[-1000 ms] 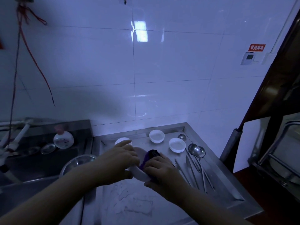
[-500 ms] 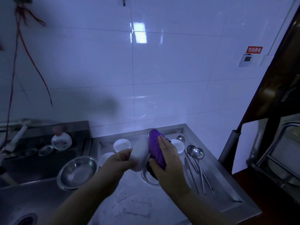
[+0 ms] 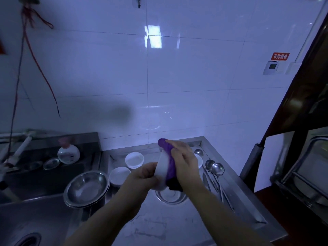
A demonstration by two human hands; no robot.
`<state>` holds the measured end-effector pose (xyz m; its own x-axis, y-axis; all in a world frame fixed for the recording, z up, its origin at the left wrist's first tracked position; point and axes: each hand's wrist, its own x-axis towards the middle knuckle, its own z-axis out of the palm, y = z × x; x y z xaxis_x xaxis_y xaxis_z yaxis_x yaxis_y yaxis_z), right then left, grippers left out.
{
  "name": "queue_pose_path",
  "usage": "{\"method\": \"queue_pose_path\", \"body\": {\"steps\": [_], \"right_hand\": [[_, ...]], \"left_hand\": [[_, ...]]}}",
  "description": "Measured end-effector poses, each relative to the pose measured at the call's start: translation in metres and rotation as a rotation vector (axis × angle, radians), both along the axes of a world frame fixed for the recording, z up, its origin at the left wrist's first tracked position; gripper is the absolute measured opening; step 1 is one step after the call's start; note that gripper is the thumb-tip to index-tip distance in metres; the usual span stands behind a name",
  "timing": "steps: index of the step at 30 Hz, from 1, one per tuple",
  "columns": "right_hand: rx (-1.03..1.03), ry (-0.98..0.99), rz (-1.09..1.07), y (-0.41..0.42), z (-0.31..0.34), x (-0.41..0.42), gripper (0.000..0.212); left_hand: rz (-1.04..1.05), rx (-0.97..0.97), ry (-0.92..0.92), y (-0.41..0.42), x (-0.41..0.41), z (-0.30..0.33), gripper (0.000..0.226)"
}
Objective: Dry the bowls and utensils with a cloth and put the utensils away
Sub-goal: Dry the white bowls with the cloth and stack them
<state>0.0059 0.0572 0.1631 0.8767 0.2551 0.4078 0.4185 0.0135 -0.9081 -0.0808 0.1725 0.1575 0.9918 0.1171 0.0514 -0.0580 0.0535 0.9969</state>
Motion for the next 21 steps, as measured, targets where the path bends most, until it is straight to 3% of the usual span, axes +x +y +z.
{"method": "queue_pose_path", "body": {"steps": [3, 5, 7, 10, 13, 15, 18, 21], "right_hand": [[0.126, 0.376, 0.096, -0.002, 0.012, 0.007, 0.039], [0.150, 0.406, 0.094, 0.001, 0.011, 0.004, 0.034], [0.112, 0.192, 0.036, 0.005, 0.005, -0.006, 0.030], [-0.159, -0.288, -0.110, 0.012, -0.004, -0.023, 0.036], [-0.236, -0.425, -0.176, 0.014, -0.007, -0.026, 0.036], [-0.092, -0.264, -0.097, 0.015, 0.003, -0.020, 0.034], [0.212, 0.184, 0.069, 0.014, 0.019, -0.005, 0.039], [0.278, 0.480, 0.089, 0.015, 0.019, -0.002, 0.042]], "left_hand": [[0.002, -0.005, -0.005, 0.004, 0.000, -0.002, 0.040], [0.006, -0.005, -0.011, 0.006, 0.000, -0.002, 0.039], [0.028, -0.002, -0.008, 0.010, 0.002, -0.001, 0.038], [0.032, 0.027, 0.020, 0.015, 0.005, 0.001, 0.027], [0.033, 0.037, 0.031, 0.020, 0.004, 0.002, 0.026], [0.021, 0.004, 0.010, 0.024, 0.003, 0.004, 0.031], [0.002, -0.019, -0.013, 0.031, 0.001, 0.010, 0.036], [0.001, -0.081, -0.038, 0.039, 0.000, 0.019, 0.033]]}}
